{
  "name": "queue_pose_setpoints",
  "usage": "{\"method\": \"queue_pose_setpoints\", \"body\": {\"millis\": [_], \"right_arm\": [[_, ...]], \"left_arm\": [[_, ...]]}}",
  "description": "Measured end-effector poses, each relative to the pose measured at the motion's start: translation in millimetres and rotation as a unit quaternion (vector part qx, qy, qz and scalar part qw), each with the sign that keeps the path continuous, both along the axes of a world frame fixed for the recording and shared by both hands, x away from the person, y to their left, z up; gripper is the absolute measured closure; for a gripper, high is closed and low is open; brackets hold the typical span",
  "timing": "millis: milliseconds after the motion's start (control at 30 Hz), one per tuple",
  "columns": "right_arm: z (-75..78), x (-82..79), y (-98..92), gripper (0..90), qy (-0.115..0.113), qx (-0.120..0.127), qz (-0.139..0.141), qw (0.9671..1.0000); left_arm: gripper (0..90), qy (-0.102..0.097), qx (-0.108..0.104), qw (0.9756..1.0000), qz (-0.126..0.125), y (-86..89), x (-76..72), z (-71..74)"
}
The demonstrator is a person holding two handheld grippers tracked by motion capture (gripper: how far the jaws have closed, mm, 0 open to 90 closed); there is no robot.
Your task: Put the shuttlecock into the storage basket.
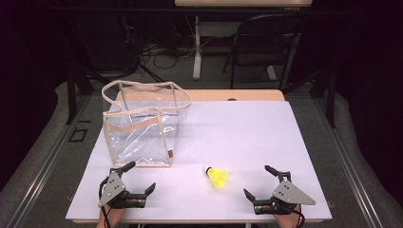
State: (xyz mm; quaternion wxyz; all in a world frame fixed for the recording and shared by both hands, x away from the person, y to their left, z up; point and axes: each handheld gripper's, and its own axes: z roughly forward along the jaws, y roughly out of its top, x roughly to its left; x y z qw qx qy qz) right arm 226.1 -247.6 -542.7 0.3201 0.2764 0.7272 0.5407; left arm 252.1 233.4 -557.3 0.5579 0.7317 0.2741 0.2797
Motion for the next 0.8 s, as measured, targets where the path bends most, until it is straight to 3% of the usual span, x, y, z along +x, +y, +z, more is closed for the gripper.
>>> {"method": "queue_pose_setpoints", "body": {"millis": [500, 800], "right_arm": [[1.0, 6.0, 1.9, 0.0, 0.018, -0.003, -0.007, 0.9998], [0.8, 13.4, 9.1, 0.0, 0.052, -0.017, 0.0, 0.9985]], "left_arm": [[0.0, 0.001, 0.004, 1.0, -0.007, -1.9, 0.1, -0.4], [0.0, -0.002, 0.004, 0.9999, -0.012, -2.6, -1.7, 1.0]]}}
